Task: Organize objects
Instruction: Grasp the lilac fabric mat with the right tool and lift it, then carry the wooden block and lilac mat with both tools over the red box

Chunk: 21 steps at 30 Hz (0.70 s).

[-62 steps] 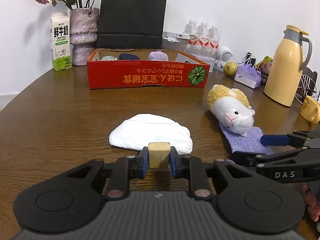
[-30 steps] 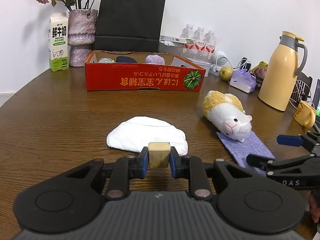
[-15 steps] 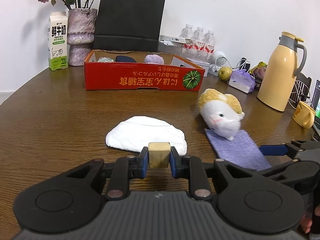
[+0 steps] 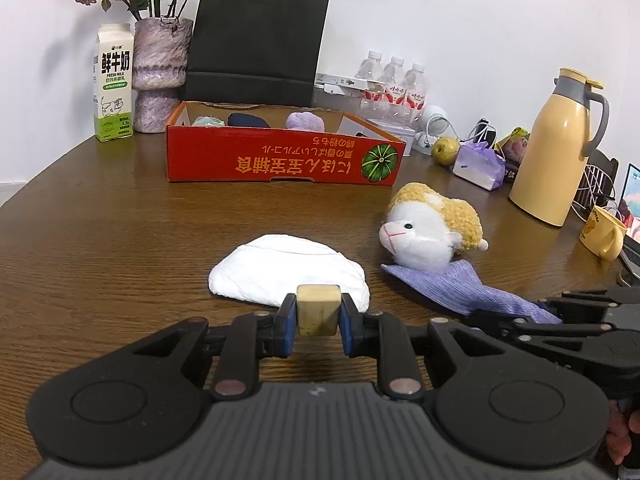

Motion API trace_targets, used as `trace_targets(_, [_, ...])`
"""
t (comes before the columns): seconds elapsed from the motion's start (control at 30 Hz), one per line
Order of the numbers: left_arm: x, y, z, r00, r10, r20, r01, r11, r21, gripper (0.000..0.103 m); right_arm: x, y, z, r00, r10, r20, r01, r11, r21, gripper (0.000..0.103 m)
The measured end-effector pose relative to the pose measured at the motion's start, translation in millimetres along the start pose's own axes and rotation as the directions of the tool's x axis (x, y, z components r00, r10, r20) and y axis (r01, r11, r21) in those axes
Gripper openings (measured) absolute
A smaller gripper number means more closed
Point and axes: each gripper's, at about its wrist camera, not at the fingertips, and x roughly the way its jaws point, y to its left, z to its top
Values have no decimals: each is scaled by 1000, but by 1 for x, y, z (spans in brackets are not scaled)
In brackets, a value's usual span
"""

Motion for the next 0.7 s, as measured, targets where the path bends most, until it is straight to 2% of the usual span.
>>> trace_targets(0.17, [-2,1,0,1000,-5,8,5,1000,-4,22,-14,-1,-14,999,-17,44,17,1000,-3,12])
trace_targets(0.3, [-2,1,1,1000,-2,9,2,1000,-4,22,-31,-9,-20,987,-67,148,56,995,79,12])
trace_targets(0.4, [-4,1,0,1000,-2,18,2,1000,-6,22,-40,-13,-24,979,-82,185,62,992,112,12])
trace_targets(0.7, [-17,1,2,998,31,60,-31,999,-13,22,-73,-13,-15,951,-69,301,42,995,95,12])
